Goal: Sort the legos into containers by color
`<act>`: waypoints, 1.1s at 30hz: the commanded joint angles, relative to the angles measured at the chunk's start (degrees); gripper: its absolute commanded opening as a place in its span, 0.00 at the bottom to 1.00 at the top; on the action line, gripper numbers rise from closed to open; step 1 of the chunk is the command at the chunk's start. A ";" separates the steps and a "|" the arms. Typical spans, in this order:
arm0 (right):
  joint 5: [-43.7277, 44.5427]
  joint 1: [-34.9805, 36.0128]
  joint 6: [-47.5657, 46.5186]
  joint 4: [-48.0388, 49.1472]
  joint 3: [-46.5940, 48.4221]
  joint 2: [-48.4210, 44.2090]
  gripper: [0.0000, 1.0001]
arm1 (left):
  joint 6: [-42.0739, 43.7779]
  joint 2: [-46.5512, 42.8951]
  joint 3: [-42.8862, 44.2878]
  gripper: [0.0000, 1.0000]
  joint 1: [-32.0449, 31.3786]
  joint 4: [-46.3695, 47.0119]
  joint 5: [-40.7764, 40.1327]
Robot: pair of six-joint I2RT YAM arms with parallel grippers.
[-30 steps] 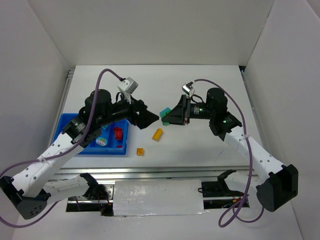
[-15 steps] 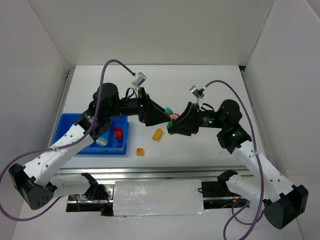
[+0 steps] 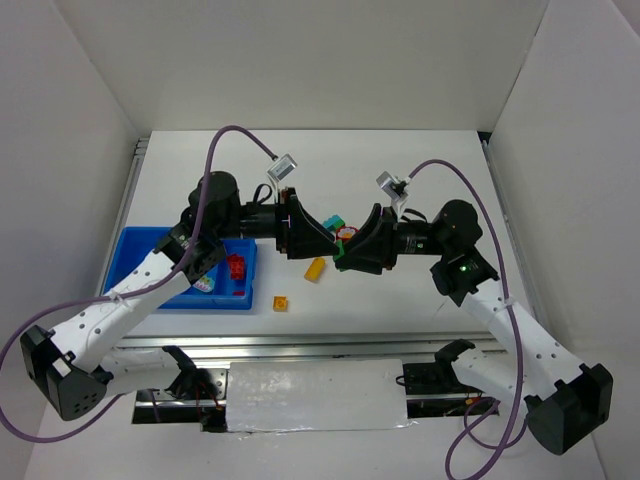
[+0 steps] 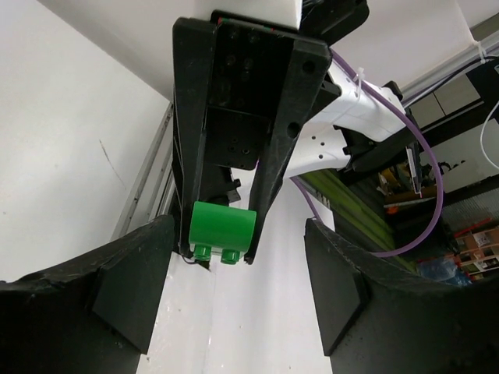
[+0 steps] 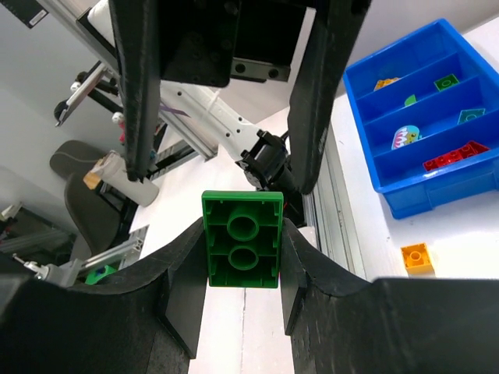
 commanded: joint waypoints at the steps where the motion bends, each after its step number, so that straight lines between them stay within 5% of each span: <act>1: -2.05 0.33 0.30 4.87 1.92 0.29 0.00 | 0.38 -1.46 -0.49 0.80 -0.19 1.82 1.25; 5: -2.23 0.59 1.09 5.92 1.57 0.73 0.00 | 0.03 -0.76 0.21 0.73 -0.37 2.88 2.04; 8: -1.96 0.94 0.66 5.49 1.75 0.91 0.00 | -0.06 0.47 1.61 0.57 -0.81 2.97 3.36; 12: -1.87 0.68 -0.14 4.26 2.10 0.99 0.00 | 0.55 1.70 2.58 0.48 -1.60 2.71 3.89; 19: -1.88 0.77 -0.31 4.08 2.01 1.17 0.00 | 0.82 2.58 2.76 0.50 -1.86 3.15 4.07; 23: -1.44 0.77 -0.40 3.91 2.19 1.35 0.00 | 1.43 3.11 2.85 0.69 -1.86 2.36 4.33; 27: -0.82 0.77 -1.19 2.68 2.54 1.52 0.00 | 1.70 3.02 2.50 0.73 -1.86 2.00 4.42; 33: -0.82 0.77 -0.93 3.11 2.45 1.87 0.00 | 2.31 2.67 2.76 0.43 -1.86 1.74 4.33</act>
